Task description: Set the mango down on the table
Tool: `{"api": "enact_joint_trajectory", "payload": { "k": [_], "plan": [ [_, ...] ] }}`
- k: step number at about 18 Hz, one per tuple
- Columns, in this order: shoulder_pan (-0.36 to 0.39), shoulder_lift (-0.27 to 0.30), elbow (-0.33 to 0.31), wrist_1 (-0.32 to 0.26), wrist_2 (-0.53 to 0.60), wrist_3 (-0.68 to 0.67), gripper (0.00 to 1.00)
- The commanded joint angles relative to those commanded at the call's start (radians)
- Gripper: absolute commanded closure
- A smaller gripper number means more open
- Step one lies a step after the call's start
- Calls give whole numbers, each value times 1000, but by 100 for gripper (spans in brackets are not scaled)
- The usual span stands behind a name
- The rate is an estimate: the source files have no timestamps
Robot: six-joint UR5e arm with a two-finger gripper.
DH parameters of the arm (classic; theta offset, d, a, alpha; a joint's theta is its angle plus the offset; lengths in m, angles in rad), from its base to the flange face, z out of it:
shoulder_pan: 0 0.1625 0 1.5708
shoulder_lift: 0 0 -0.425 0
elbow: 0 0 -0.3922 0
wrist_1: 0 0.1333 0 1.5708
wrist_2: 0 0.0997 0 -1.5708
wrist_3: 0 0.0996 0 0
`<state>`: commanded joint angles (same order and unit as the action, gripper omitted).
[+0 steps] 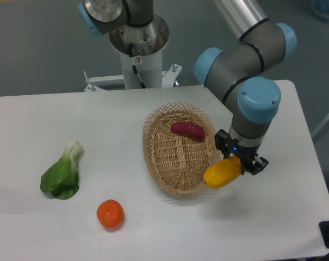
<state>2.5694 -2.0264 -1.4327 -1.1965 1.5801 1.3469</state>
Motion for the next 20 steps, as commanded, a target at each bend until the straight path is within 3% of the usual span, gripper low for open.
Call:
{"api": "enact_joint_trajectory", "payload": {
  "k": [6, 11, 13, 15, 18, 20],
  "plan": [
    [-77, 9, -8, -6, -5, -54, 73],
    [-162, 26, -47, 0, -6, -115, 73],
    [-204, 44, -92, 11, -6, -115, 73],
    [-262, 69, -165, 69, -3, -118, 73],
    [-337, 118, -329, 257, 3, -117, 73],
    [-379, 143, -399, 322, 5, -114, 73]
  ]
}}
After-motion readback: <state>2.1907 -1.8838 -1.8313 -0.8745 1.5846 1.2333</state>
